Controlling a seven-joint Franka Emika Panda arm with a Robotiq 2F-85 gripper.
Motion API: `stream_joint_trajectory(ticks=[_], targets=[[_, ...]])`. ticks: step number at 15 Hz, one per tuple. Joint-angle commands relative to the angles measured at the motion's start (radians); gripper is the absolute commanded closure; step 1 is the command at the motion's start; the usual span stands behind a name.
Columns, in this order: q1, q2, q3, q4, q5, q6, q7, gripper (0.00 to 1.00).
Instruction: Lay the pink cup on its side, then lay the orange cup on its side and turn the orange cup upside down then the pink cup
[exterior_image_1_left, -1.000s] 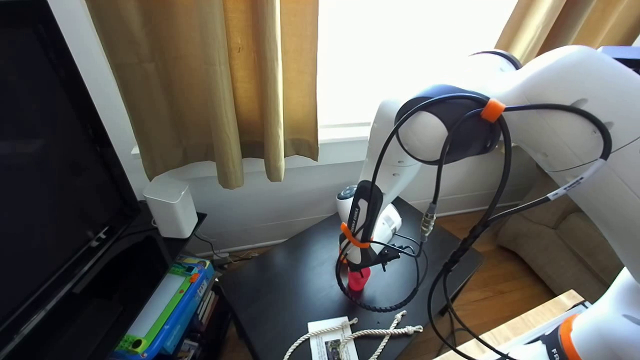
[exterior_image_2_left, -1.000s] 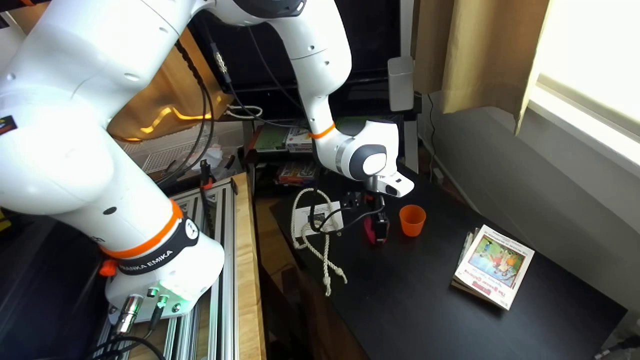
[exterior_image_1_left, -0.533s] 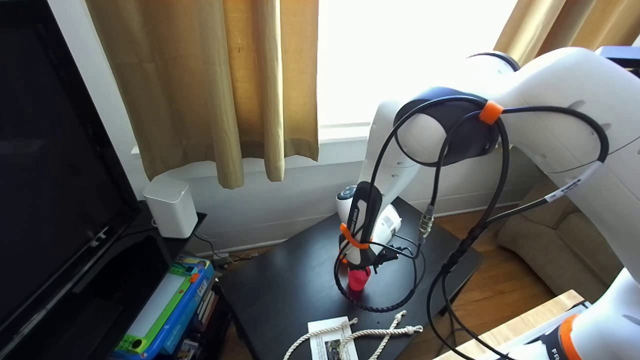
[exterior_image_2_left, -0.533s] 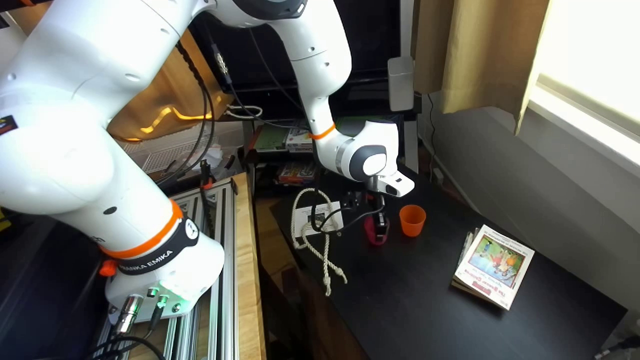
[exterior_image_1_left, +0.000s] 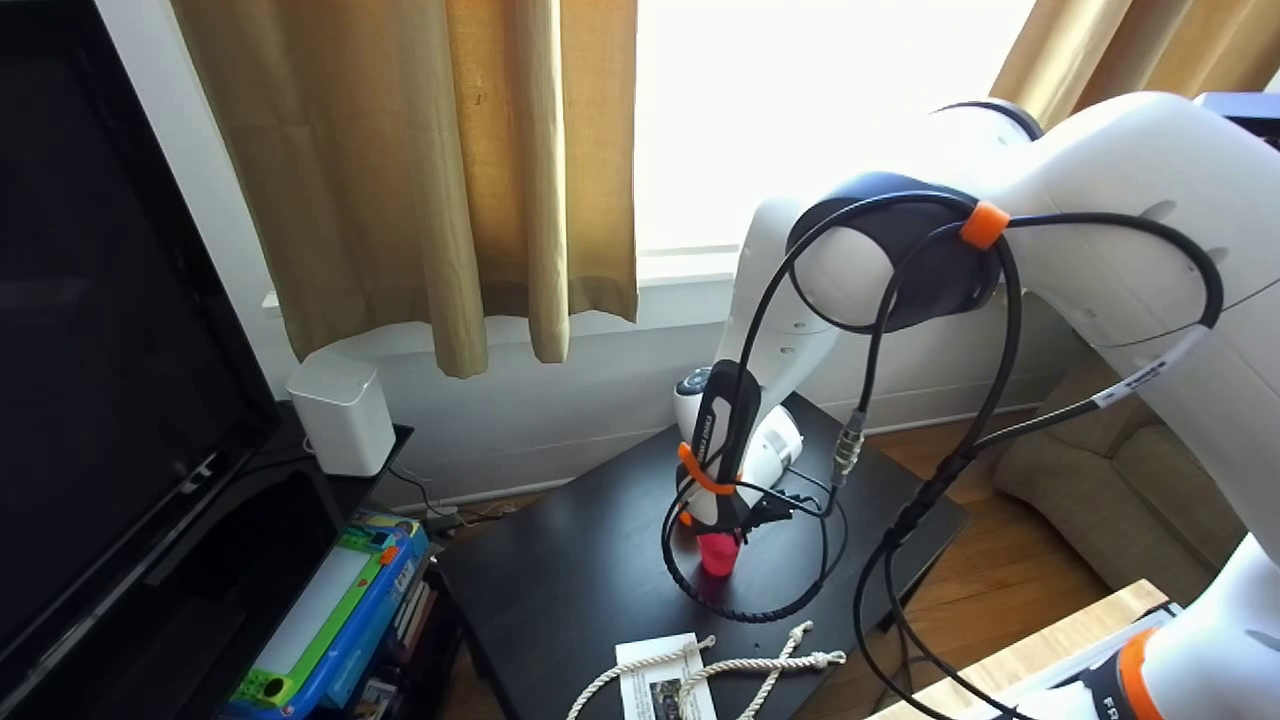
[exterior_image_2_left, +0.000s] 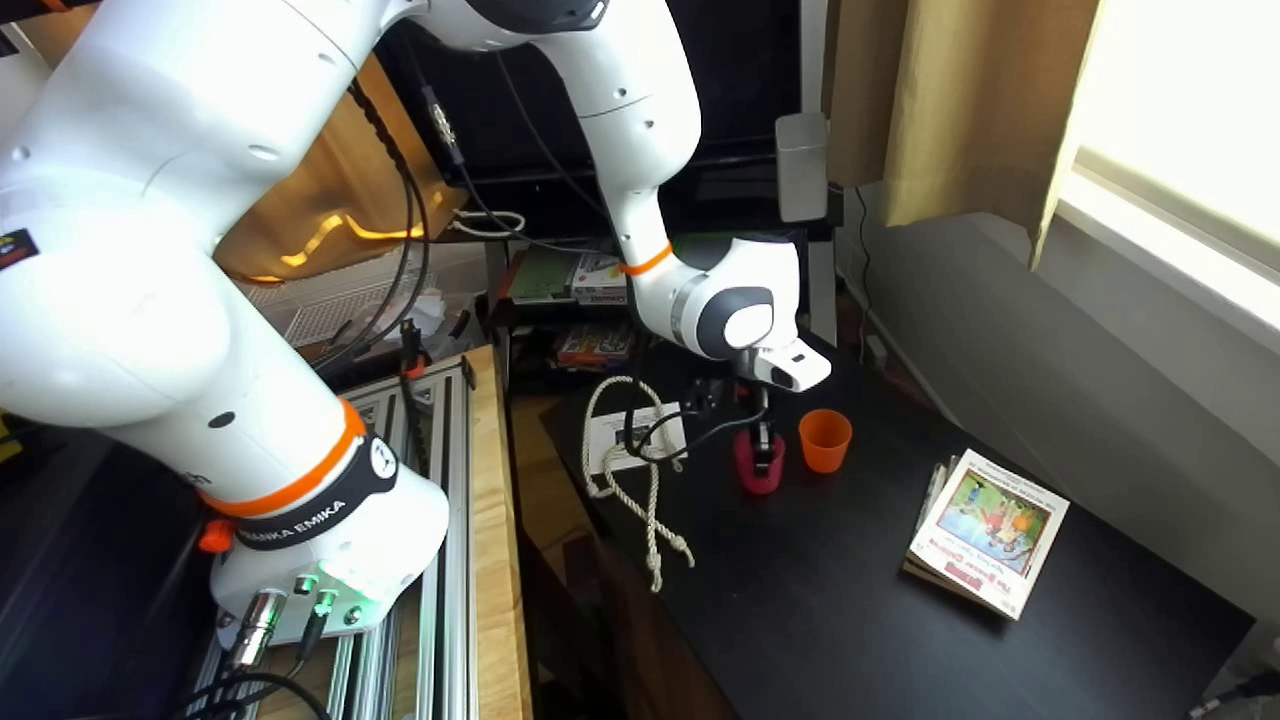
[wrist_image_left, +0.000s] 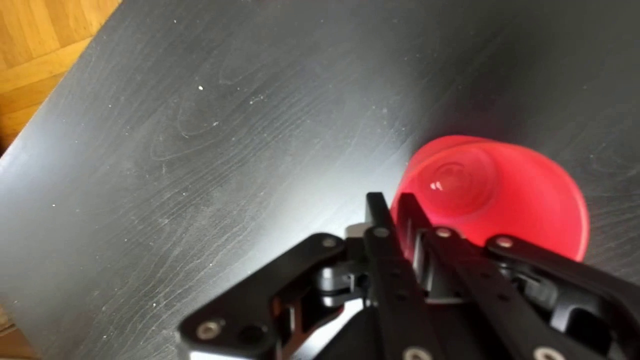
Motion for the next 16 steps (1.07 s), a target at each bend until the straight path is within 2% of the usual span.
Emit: stream_joint_trajectory(ticks=[1, 4, 9, 10, 11, 16], targets=[[0.083, -0.025, -0.063, -0.026, 0.005, -0.063, 0.072, 0.99], [0.139, -0.008, -0.102, 0.018, -0.037, -0.183, 0.118, 1.00], [0.168, 0.078, -0.083, 0.144, -0.096, -0.306, 0.174, 0.99], [0.178, 0.088, -0.085, 0.164, -0.107, -0.320, 0.192, 0.76], [0.180, 0.105, -0.084, 0.185, -0.116, -0.325, 0.204, 0.72], [0.171, 0.160, -0.064, 0.260, -0.127, -0.328, 0.224, 0.34]])
